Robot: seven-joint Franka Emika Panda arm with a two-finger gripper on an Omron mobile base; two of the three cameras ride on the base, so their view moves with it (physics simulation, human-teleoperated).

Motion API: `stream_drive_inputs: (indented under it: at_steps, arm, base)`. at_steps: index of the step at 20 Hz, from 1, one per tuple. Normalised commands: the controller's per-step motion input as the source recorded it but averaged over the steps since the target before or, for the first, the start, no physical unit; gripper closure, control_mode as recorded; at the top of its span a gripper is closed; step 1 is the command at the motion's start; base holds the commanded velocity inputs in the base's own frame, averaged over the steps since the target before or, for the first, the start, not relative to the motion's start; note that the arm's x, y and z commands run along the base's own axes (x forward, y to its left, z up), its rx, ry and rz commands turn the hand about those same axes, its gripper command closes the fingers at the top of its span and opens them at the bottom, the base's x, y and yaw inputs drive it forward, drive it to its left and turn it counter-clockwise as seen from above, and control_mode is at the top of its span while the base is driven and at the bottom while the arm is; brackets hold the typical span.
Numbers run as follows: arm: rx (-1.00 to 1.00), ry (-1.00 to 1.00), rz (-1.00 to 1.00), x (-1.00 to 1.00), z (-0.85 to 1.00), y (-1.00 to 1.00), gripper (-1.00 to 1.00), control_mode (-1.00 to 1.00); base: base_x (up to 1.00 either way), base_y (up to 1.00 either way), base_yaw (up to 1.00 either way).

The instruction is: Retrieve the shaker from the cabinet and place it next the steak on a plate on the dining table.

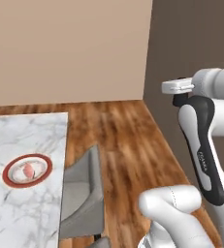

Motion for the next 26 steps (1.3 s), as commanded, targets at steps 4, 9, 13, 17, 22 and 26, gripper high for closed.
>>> stream_drive_inputs:
  at_steps: [4, 9, 13, 17, 22, 26]
  arm:
    - [0.00, 0.00, 0.00, 0.00, 0.00, 0.00, 1.00, 1.00]
    - [0.00, 0.00, 0.00, 0.00, 0.00, 0.00, 1.00, 1.00]
    - [0.00, 0.00, 0.00, 0.00, 0.00, 0.00, 1.00, 1.00]
    - [0.00, 0.00, 0.00, 0.00, 0.00, 0.00, 1.00, 1.00]
    - [0.00, 0.00, 0.00, 0.00, 0.00, 0.00, 1.00, 1.00]
    - [0.00, 0.00, 0.00, 0.00, 0.00, 0.00, 1.00, 1.00]
  base:
    - [0.78, 0.00, 0.42]
    - [0.66, 0.00, 0.52]
    - [0.53, 0.00, 0.57]
    - [0.65, 0.00, 0.58]
    - [0.73, 0.00, 0.58]
    - [0.78, -0.06, 0.55]
